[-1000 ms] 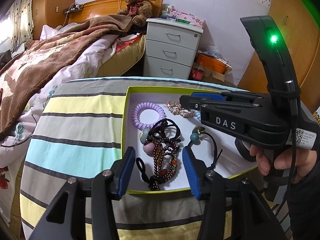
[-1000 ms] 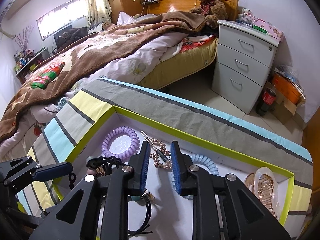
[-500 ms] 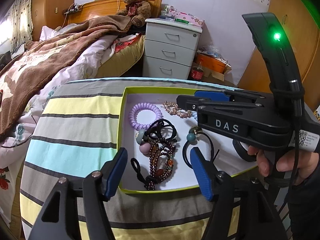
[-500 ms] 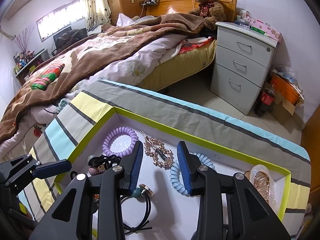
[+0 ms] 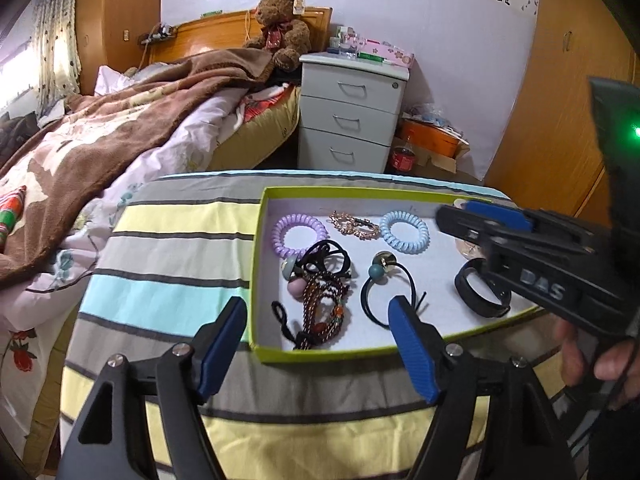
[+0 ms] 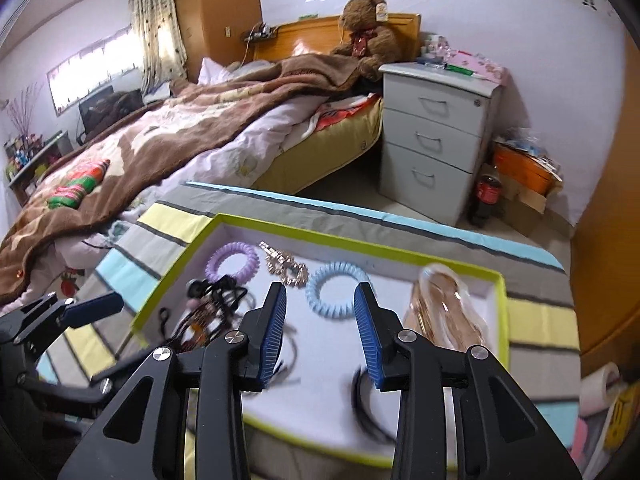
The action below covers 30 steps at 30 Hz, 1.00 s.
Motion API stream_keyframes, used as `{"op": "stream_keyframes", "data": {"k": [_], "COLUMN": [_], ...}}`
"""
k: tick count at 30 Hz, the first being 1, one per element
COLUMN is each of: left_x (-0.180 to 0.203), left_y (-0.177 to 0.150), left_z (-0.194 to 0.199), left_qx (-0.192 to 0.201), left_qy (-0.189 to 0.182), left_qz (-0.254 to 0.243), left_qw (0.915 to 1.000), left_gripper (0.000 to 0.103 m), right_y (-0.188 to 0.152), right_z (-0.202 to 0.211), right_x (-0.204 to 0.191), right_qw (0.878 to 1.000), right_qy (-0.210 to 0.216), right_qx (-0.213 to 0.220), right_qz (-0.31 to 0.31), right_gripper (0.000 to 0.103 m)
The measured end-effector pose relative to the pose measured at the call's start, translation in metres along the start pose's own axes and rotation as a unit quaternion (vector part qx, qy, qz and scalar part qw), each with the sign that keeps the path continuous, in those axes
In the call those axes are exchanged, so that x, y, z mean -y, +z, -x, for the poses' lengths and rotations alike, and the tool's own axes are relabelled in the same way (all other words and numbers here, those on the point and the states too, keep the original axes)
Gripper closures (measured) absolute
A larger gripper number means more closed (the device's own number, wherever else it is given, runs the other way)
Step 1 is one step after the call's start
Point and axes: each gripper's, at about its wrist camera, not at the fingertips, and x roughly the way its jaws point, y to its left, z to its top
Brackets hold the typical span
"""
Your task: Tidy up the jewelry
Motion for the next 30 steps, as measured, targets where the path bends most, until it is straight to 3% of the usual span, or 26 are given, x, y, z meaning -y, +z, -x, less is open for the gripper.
{"op": "stream_keyframes", "data": {"k": [10, 14, 18, 21, 30], "left_x": [0.006, 0.013, 0.014, 0.015, 0.017], "left_y": [-0.021, -0.030, -0.038, -0.043, -0.048], "left_z": [0.048, 0.061, 0.068, 0.073, 0.082], "left_qx": [0.040, 0.053, 0.056, 0.058, 0.068], "left_qy": [0.012, 0.036, 0.023, 0.019, 0.012], "left_qz": [-0.002, -0.023, -0.018, -0.017, -0.014], "left_qw": [0.9991, 0.9977, 0.9980, 0.9980, 0.9975], "left_gripper": [0.024, 0.024, 0.024, 0.024, 0.024], "right_y": [-0.039, -0.053, -0.069, -0.080, -0.090], "right_z": [0.068, 0.089, 0.099, 0.103, 0.117], "right_x": [-0.013, -0.018, -0.023, -0.026, -0.030], "right_qw": [0.998, 0.997, 0.996, 0.996, 0.995], "right_qy": [-0.033, -0.047, -0.062, -0.063, -0.066], "right_qx": [0.036, 0.051, 0.055, 0.054, 0.063], "right_qz": [-0.030, -0.039, -0.041, -0.042, -0.045], "right_gripper": [0.066, 0.066, 0.065, 0.054, 0.053]}}
